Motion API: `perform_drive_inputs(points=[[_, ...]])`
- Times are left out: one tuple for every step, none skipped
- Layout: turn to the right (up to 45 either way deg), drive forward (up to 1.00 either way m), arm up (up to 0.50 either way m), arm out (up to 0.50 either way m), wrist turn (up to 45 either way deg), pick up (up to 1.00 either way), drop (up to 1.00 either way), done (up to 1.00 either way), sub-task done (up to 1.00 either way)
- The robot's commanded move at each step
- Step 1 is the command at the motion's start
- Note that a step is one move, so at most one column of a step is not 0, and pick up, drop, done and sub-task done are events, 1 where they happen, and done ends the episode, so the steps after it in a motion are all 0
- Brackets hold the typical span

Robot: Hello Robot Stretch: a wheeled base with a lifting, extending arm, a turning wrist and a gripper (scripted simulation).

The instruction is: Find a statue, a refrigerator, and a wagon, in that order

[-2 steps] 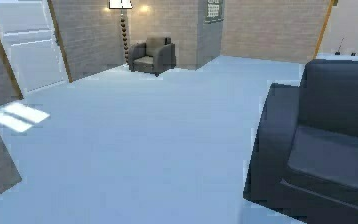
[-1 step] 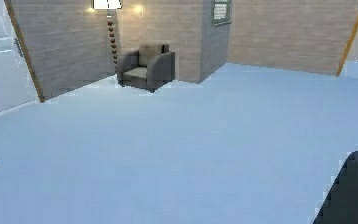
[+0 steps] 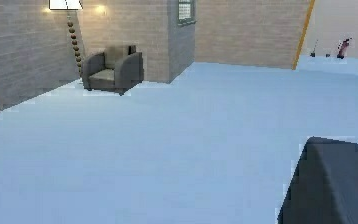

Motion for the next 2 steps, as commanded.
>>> perform_drive_inputs(points=[[0.0, 0.15, 0.00, 0.00, 0.0, 0.00, 0.00, 0.00, 0.00], [18.0, 0.00, 0.00, 0.00, 0.0, 0.00, 0.00, 0.00, 0.00]])
